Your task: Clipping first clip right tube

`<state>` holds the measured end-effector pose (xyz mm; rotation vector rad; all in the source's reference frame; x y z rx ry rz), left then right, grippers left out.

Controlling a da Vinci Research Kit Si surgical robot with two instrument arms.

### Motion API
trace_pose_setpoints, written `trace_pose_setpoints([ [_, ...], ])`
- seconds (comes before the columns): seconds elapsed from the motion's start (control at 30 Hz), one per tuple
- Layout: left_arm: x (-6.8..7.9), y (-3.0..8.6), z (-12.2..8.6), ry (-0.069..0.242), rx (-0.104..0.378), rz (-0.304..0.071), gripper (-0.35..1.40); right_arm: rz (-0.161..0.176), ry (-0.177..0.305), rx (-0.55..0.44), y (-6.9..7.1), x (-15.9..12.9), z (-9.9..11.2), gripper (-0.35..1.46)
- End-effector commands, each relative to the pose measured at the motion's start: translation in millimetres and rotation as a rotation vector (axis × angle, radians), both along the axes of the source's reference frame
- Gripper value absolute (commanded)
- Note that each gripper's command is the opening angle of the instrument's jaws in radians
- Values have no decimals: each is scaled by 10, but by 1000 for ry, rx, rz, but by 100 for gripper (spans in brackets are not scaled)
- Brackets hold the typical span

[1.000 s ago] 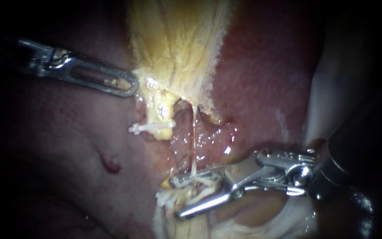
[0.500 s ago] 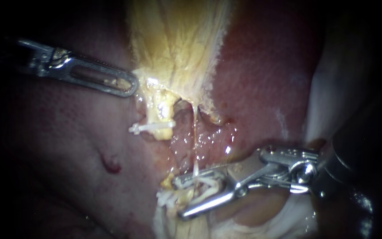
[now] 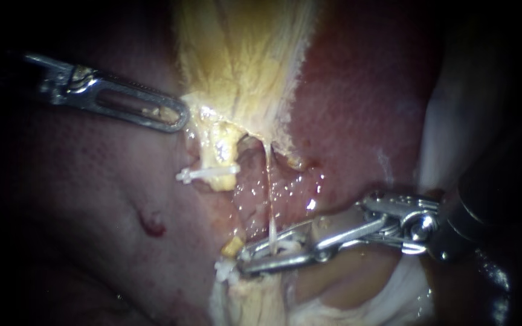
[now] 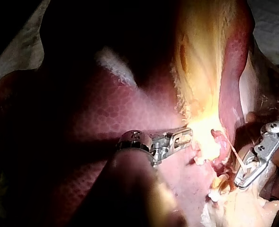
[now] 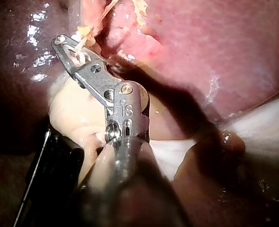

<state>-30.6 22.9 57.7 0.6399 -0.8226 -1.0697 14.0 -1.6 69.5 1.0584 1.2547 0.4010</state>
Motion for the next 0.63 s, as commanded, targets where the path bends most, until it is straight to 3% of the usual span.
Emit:
trace_pose_setpoints([
  [0.03,0,0,0,2,-1,-1,-35,-2,1,0,0,0,-1,-35],
  [0.63,0,1,0,2,-1,-1,-35,-2,1,1,2,-2,2,-35],
])
